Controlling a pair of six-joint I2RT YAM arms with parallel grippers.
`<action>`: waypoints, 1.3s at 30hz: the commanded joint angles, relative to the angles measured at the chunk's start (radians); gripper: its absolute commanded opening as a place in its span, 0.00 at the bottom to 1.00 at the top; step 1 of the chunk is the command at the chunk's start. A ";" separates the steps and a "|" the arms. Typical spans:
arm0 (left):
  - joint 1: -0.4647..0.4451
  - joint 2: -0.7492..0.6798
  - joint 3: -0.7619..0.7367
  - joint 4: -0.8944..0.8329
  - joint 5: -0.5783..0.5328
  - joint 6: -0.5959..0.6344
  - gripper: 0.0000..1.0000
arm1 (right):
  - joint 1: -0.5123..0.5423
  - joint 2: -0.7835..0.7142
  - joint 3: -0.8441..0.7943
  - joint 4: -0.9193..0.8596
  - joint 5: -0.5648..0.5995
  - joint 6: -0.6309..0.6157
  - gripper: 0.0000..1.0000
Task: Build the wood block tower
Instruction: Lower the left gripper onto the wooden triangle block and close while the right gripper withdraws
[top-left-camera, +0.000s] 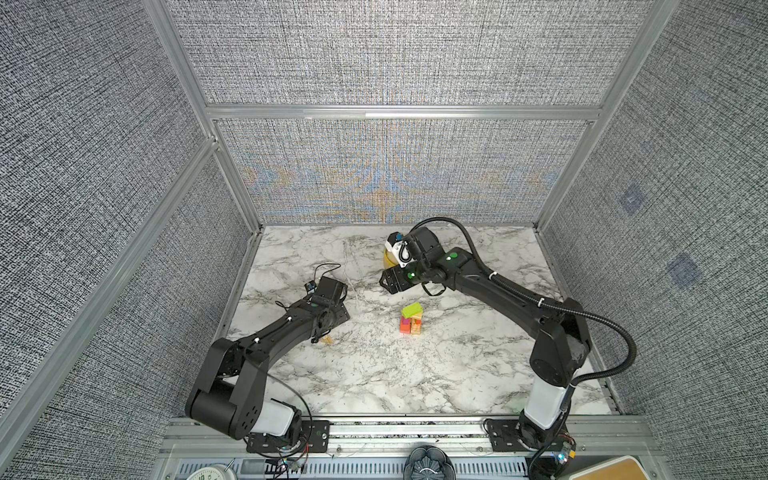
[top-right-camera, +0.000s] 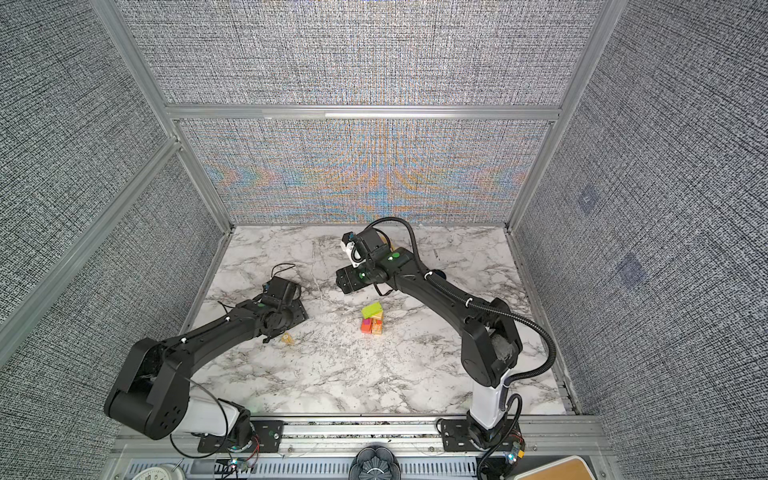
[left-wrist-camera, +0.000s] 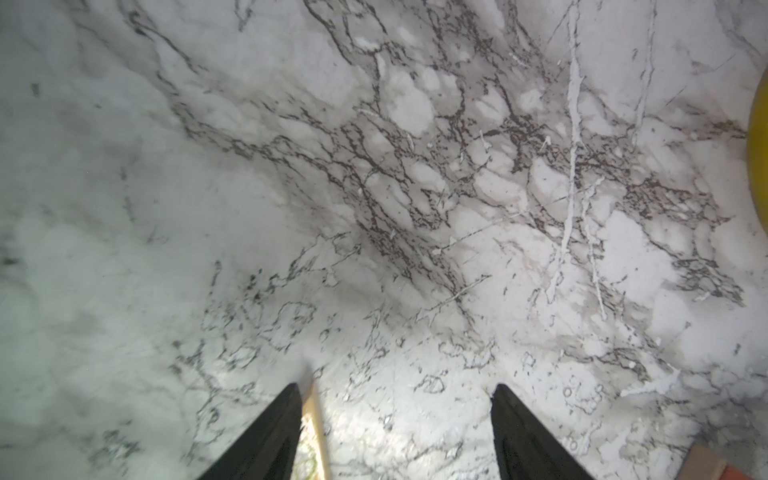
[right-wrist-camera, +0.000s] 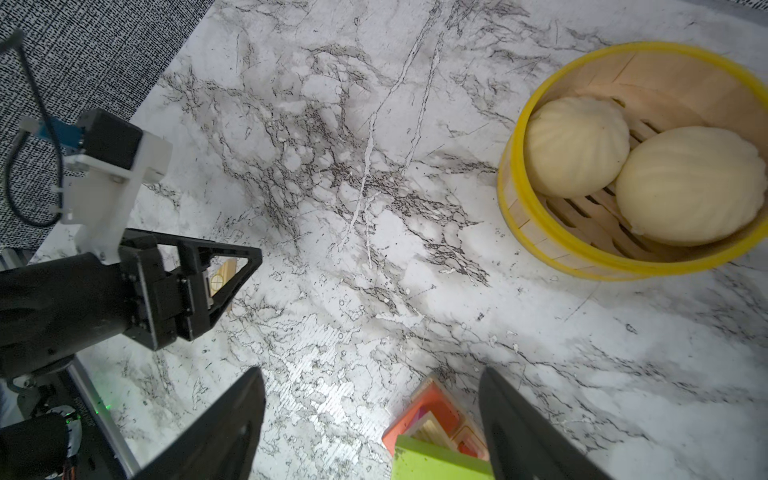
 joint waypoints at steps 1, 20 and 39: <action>0.002 -0.038 0.001 -0.111 -0.041 0.045 0.73 | 0.000 -0.005 -0.003 0.010 0.009 -0.004 0.83; 0.003 0.067 -0.026 -0.114 0.109 0.019 0.60 | -0.001 -0.011 -0.011 0.021 -0.002 0.006 0.82; 0.026 0.119 -0.007 -0.112 0.111 0.038 0.39 | -0.001 -0.014 -0.027 0.027 0.003 0.007 0.82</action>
